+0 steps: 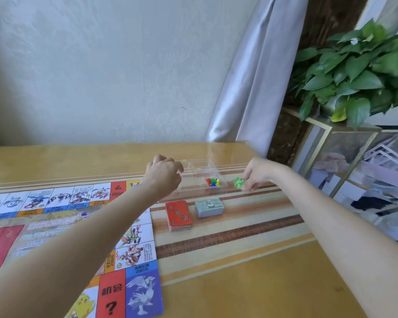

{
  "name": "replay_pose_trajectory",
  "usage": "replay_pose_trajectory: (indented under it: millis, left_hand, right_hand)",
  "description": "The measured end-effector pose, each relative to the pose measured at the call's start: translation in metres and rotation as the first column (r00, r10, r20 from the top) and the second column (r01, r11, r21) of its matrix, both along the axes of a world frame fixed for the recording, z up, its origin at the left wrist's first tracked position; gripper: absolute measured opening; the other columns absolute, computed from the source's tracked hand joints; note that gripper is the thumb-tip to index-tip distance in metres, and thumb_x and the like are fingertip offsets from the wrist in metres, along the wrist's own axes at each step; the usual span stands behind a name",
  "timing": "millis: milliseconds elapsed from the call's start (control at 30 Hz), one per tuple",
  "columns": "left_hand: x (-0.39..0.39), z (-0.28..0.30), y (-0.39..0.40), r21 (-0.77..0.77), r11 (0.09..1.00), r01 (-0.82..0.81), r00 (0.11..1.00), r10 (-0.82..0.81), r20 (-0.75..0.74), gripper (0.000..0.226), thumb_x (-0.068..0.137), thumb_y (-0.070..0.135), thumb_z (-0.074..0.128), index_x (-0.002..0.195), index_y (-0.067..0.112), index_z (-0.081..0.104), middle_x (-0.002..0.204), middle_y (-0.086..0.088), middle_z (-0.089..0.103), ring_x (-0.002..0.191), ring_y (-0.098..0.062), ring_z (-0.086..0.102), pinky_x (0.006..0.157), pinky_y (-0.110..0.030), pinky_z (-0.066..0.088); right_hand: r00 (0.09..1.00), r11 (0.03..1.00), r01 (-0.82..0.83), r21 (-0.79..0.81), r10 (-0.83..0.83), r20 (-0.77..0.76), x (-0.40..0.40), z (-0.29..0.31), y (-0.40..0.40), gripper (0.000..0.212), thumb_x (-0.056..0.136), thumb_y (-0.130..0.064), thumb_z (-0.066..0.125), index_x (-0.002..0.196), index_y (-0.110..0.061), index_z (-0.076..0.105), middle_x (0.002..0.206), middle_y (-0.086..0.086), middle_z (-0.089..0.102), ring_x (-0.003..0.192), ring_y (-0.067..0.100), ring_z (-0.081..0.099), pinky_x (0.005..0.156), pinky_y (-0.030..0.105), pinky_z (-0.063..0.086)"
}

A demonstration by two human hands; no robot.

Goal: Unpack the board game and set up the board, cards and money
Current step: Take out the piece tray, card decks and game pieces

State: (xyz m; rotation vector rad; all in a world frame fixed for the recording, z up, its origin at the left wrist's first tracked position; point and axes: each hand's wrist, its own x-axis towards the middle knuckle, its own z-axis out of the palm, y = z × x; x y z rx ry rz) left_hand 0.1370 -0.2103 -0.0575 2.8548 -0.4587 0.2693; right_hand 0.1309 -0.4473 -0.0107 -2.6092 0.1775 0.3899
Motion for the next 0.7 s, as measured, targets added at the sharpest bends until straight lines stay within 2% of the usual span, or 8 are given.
replay_pose_trajectory:
  millis: [100, 167, 233, 300, 367, 433, 567, 700]
  left_hand:
    - [-0.013, 0.003, -0.008, 0.049, 0.998, 0.029, 0.999, -0.029, 0.013, 0.033, 0.096, 0.018, 0.042, 0.127, 0.021, 0.053, 0.135, 0.002, 0.049, 0.13, -0.024, 0.027, 0.097, -0.036, 0.031]
    - [-0.019, 0.004, -0.01, 0.065, 0.997, 0.036, 0.999, -0.038, 0.019, 0.033, 0.096, 0.018, 0.043, 0.127, 0.02, 0.053, 0.136, 0.003, 0.049, 0.13, -0.024, 0.028, 0.098, -0.036, 0.03]
    - [-0.021, 0.005, -0.009, 0.057, 0.998, 0.031, 0.999, -0.032, 0.025, 0.034, 0.095, 0.016, 0.043, 0.127, 0.02, 0.053, 0.136, 0.003, 0.049, 0.13, -0.024, 0.028, 0.099, -0.036, 0.029]
    - [-0.019, 0.005, -0.007, 0.051, 0.998, 0.023, 1.0, -0.024, 0.018, 0.034, 0.095, 0.015, 0.042, 0.126, 0.02, 0.054, 0.137, 0.002, 0.049, 0.129, -0.025, 0.033, 0.099, -0.035, 0.03]
    - [-0.014, 0.005, -0.003, 0.029, 1.0, 0.01, 1.0, -0.009, -0.016, 0.035, 0.093, 0.013, 0.043, 0.126, 0.02, 0.054, 0.135, 0.0, 0.05, 0.123, -0.027, 0.043, 0.098, -0.035, 0.033]
    - [-0.008, 0.004, 0.003, -0.022, 1.0, -0.013, 0.999, 0.012, -0.046, 0.034, 0.092, 0.012, 0.044, 0.124, 0.019, 0.055, 0.132, -0.003, 0.052, 0.117, -0.027, 0.05, 0.094, -0.036, 0.038]
    - [0.008, 0.004, 0.018, -0.078, 0.994, -0.079, 0.995, 0.074, -0.062, 0.033, 0.092, 0.012, 0.044, 0.123, 0.017, 0.056, 0.127, -0.006, 0.055, 0.112, -0.026, 0.053, 0.087, -0.034, 0.041]
    - [0.032, 0.002, 0.031, -0.153, 0.982, -0.107, 0.989, 0.089, -0.12, 0.032, 0.093, 0.015, 0.047, 0.124, 0.017, 0.057, 0.13, -0.007, 0.054, 0.113, -0.026, 0.054, 0.089, -0.031, 0.041]
  right_hand:
    - [0.996, 0.983, -0.08, -0.167, 0.071, -0.058, -0.015, -0.02, -0.002, 0.024, 0.072, 0.0, 0.077, 0.095, 0.003, 0.068, 0.078, 0.003, 0.071, 0.06, 0.014, 0.061, 0.066, 0.02, 0.052]
    - [0.989, 0.945, -0.147, -0.292, 0.133, -0.066, -0.02, -0.027, 0.001, 0.034, 0.073, -0.008, 0.077, 0.105, -0.002, 0.068, 0.093, 0.001, 0.07, 0.077, 0.017, 0.062, 0.08, 0.025, 0.052]
    - [0.987, 0.926, -0.16, -0.341, 0.144, -0.074, -0.019, -0.027, 0.002, 0.042, 0.074, -0.011, 0.077, 0.114, -0.004, 0.066, 0.111, 0.007, 0.067, 0.081, 0.016, 0.059, 0.088, 0.03, 0.052]
    - [0.984, 0.936, -0.168, -0.309, 0.141, -0.108, -0.016, -0.022, 0.004, 0.043, 0.074, -0.006, 0.077, 0.115, 0.0, 0.064, 0.112, 0.012, 0.067, 0.069, 0.012, 0.062, 0.08, 0.028, 0.056]
    - [0.978, 0.941, -0.183, -0.285, 0.143, -0.155, -0.013, -0.015, 0.007, 0.039, 0.077, 0.0, 0.072, 0.115, 0.001, 0.063, 0.105, 0.012, 0.068, 0.048, 0.003, 0.06, 0.06, 0.017, 0.054]
    - [0.976, 0.929, -0.195, -0.315, 0.151, -0.159, -0.006, -0.008, 0.01, 0.036, 0.08, 0.004, 0.067, 0.116, -0.002, 0.064, 0.099, 0.01, 0.066, 0.05, 0.006, 0.062, 0.057, 0.016, 0.051]
    - [0.979, 0.932, -0.151, -0.331, 0.188, 0.084, 0.023, 0.006, 0.019, 0.031, 0.081, 0.009, 0.058, 0.105, -0.005, 0.071, 0.099, 0.006, 0.068, 0.091, 0.02, 0.063, 0.082, 0.028, 0.052]
    - [0.931, 0.977, -0.104, -0.185, 0.161, 0.329, 0.066, 0.002, 0.052, 0.023, 0.084, 0.003, 0.053, 0.091, -0.005, 0.074, 0.089, 0.001, 0.068, 0.088, 0.012, 0.058, 0.068, 0.02, 0.043]
